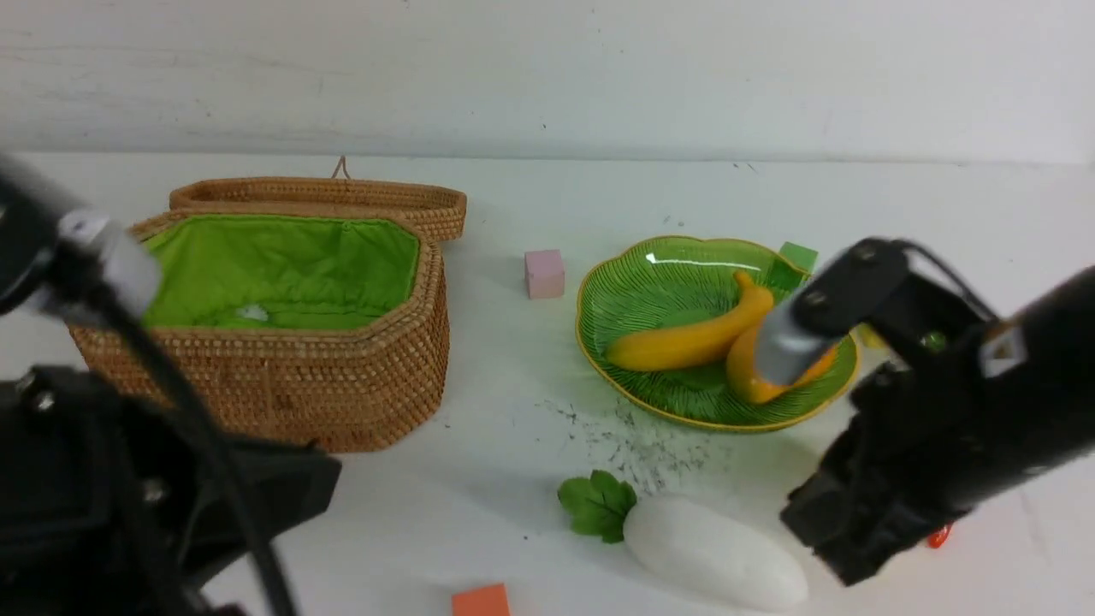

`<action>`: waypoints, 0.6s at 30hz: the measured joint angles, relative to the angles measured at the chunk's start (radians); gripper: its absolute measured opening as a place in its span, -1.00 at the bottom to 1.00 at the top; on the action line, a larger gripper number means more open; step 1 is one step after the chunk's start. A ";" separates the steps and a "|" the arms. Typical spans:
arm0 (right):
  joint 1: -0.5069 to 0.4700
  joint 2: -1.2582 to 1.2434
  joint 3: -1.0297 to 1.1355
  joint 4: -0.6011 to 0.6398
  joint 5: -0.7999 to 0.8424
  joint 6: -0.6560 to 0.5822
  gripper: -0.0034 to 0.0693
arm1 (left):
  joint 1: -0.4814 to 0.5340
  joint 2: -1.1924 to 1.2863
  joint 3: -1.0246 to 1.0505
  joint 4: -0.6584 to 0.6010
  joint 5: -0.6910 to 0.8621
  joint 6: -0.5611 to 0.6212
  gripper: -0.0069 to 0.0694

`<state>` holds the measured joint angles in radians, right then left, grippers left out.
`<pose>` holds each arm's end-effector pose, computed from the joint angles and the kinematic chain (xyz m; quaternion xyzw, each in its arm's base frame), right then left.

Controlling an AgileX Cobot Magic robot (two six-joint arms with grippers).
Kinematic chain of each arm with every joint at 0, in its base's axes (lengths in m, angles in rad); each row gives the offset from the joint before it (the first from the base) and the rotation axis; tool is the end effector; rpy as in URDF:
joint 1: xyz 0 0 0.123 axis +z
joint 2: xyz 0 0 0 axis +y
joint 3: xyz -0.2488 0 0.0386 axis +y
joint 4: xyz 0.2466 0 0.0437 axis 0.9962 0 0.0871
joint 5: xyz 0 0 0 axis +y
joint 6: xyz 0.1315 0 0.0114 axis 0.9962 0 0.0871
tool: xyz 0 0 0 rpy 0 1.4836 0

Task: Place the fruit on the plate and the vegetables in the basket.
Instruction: Take a daikon with your left arm and place it on the basket on the left.

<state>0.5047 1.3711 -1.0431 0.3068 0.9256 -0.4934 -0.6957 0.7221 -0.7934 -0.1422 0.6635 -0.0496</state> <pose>0.2376 0.1677 0.2198 -0.4058 0.8814 0.1392 0.1977 0.1438 -0.1351 0.3144 0.2481 0.8230 -0.2461 0.4479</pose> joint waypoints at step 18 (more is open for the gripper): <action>0.007 0.444 -0.008 -0.164 -0.316 -0.080 0.71 | 0.000 -0.139 0.021 -0.004 0.061 -0.001 -0.85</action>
<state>0.5114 1.8150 -1.0514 0.1431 0.6094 -0.5731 -0.6957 0.5832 -0.7719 -0.1462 0.7246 -0.0506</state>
